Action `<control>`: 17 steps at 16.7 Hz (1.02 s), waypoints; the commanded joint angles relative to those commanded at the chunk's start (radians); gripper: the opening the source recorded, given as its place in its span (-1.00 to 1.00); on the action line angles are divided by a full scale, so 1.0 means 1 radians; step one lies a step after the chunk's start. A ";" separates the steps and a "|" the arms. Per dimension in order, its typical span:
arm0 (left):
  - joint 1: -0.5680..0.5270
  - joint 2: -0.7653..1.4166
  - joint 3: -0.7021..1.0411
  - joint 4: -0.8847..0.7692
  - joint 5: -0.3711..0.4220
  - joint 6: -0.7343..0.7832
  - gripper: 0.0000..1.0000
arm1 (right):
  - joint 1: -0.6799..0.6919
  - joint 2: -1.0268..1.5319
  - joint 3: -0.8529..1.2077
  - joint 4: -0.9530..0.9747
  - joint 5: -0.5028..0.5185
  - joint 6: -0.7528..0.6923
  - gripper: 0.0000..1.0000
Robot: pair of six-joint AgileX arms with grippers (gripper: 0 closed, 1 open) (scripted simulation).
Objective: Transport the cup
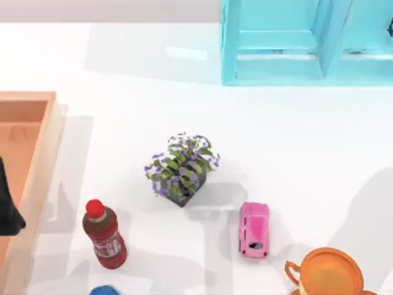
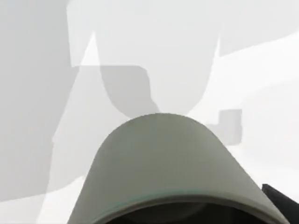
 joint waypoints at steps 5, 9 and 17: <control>0.000 0.000 0.000 0.000 0.000 0.000 1.00 | -0.125 0.061 0.204 -0.126 0.012 -0.124 -1.00; 0.000 0.000 0.000 0.000 0.000 0.000 1.00 | -0.132 0.064 0.213 -0.133 0.013 -0.132 -1.00; 0.000 0.000 0.000 0.000 0.000 0.000 1.00 | -0.120 0.075 0.036 0.067 0.013 -0.119 -1.00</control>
